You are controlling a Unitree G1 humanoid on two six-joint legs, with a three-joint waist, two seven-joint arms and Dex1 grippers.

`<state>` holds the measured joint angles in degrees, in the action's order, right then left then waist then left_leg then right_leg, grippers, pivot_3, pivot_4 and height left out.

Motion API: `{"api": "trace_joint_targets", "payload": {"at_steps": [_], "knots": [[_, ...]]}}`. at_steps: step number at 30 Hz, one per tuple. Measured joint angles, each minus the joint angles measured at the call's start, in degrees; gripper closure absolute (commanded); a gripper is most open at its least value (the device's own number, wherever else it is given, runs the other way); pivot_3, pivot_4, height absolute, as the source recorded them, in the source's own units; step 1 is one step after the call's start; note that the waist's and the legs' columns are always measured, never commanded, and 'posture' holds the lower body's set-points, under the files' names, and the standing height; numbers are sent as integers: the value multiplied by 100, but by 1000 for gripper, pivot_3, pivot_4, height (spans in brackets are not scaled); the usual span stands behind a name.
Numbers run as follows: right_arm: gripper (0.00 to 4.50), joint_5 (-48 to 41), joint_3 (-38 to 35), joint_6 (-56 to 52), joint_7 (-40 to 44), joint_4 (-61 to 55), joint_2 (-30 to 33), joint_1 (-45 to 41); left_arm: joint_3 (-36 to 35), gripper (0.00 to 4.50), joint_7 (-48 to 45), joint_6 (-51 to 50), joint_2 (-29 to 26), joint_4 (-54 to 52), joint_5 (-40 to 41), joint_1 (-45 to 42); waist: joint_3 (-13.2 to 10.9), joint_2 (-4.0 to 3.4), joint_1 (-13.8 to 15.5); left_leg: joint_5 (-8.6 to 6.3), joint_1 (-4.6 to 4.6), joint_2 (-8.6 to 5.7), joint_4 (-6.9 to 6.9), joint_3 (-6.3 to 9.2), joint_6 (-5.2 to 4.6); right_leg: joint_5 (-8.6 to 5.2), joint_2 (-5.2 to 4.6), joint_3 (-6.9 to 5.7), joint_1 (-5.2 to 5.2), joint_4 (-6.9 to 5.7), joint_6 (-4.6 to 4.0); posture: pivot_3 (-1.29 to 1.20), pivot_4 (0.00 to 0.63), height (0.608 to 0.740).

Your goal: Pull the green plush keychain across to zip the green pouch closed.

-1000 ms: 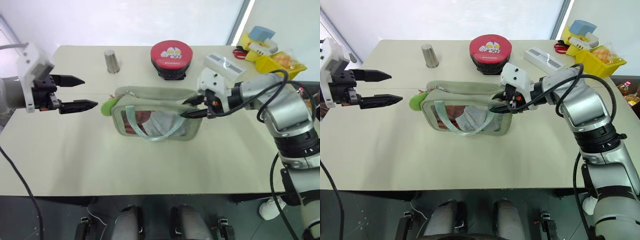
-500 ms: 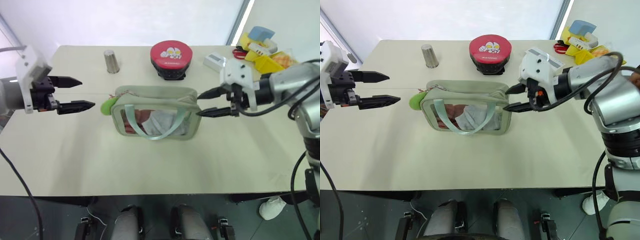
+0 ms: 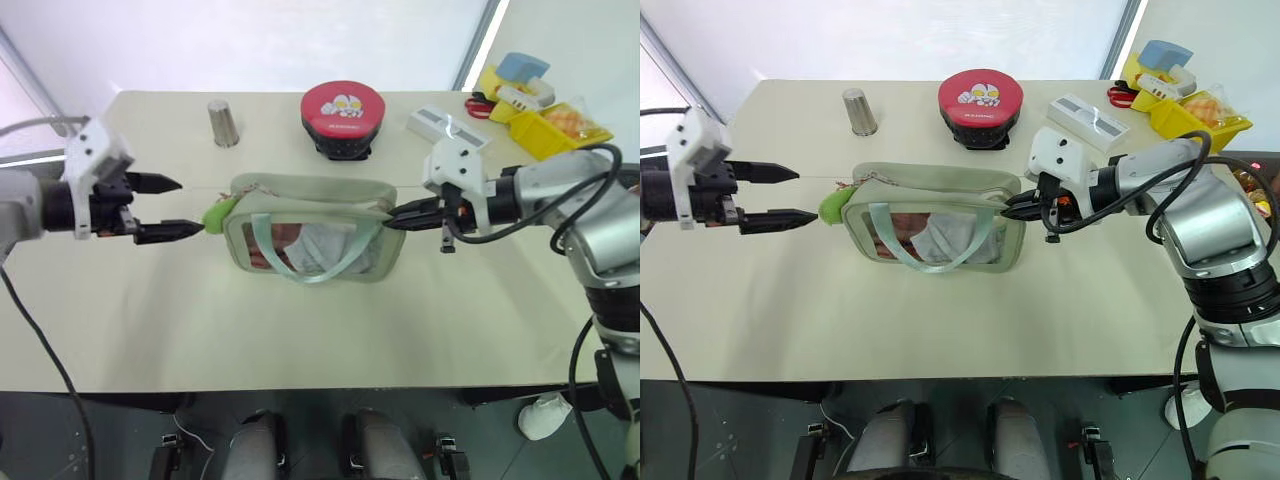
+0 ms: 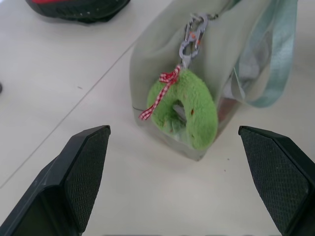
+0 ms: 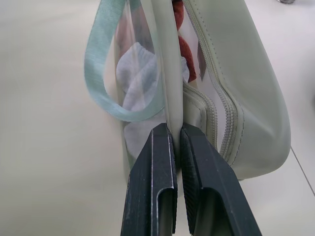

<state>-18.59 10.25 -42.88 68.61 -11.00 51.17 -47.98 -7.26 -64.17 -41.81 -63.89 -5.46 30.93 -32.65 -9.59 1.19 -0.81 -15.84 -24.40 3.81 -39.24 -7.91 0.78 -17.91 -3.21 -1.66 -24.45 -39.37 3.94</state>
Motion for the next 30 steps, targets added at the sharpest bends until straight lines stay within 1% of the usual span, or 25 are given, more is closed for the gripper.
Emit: {"api": "trace_joint_targets", "payload": {"at_steps": [3, 8, 11, 13, 14, 15, 17, 18, 19, 25, 29, 30], "knots": [[4410, 5, 0, 10, 1, 0, 0, -1, 232, 0, 153, 5, 301, 0, -118, 44, 0, 0, -1, 0, -1, 0, -1, 0, 0, 0, 0, 0, 0, 0, 0, 0, 150, 740], [4410, 5, 3, 2, -30, 0, -12, -9, 440, 0, 265, 1, 540, -6, -228, -51, 0, 1, -8, 0, -1, 0, -1, 0, 0, 0, 1, 0, 0, 0, 0, 0, 150, 740], [4500, 7, 3, -4, -64, 0, -15, -10, 461, 832, 267, 27, 563, -19, -304, -57, 0, 1, -6, 0, -1, 0, -1, 0, 0, 0, 1, 0, 0, 0, 0, 0, 150, 740], [4500, 10, 3, -7, -81, 0, -15, -10, 468, 1779, 273, 65, 594, -16, -336, -57, 0, 1, -1, 0, -1, 0, -2, 0, 0, 0, 0, 0, 1, 0, 0, 0, 150, 740], [4500, 20, 3, -3, -86, -1, -15, -10, 468, 2347, 267, 77, 598, -15, -341, -57, 0, 1, -2, 0, -1, 0, -2, 0, 0, 0, 0, 0, 1, 0, 0, 0, 150, 740], [4500, 26, 3, 1, -90, -1, -15, -10, 468, 2752, 246, 80, 597, -15, -340, -63, 0, 1, -2, 0, -1, 0, -2, 0, 0, 0, 0, 0, 1, 0, 0, 0, 150, 740], [4500, 29, 3, 2, -101, -1, -16, -10, 468, 3872, 172, 79, 564, -15, -332, -87, 0, 1, -2, 0, -1, 0, -2, 0, 0, 0, 0, 0, 0, 0, 0, 0, 150, 740], [4500, 29, 3, 2, -102, -1, -17, -9, 468, 3926, 154, 78, 542, -14, -332, -93, 0, 1, -3, 0, -1, 0, -2, 0, 0, 0, 0, 0, 0, 0, 0, 0, 150, 740], [4500, 30, 4, 2, -103, -1, -17, -9, 461, 4476, 115, 77, 530, -1, -332, -130, 0, 1, 1, 0, -1, 0, -2, 0, 0, 0, 0, 0, 1, 0, 0, 0, 150, 740], [4500, 39, 4, 55, -128, 15, -39, -9, 464, 4478, -5, 94, 486, 202, -401, -555, 0, 1, -2, 0, -1, -1, -2, 0, 0, 0, 1, 0, 1, 0, 0, 0, 150, 740], [4500, 51, 4, 107, -159, 113, -79, -33, 625, 4478, 94, 77, 793, 110, -424, -1435, 0, 2, 17, 0, -1, -5, -6, 3, 0, 0, 3, 0, 7, 1, 0, 0, 150, 740], [4500, 50, 9, 110, -163, 114, -96, -34, 654, 4478, 102, 78, 835, 37, -425, -1517, 0, 2, 15, 0, -1, -5, -6, 3, 0, 0, 2, 1, 7, 1, 0, 0, 150, 740]]}}
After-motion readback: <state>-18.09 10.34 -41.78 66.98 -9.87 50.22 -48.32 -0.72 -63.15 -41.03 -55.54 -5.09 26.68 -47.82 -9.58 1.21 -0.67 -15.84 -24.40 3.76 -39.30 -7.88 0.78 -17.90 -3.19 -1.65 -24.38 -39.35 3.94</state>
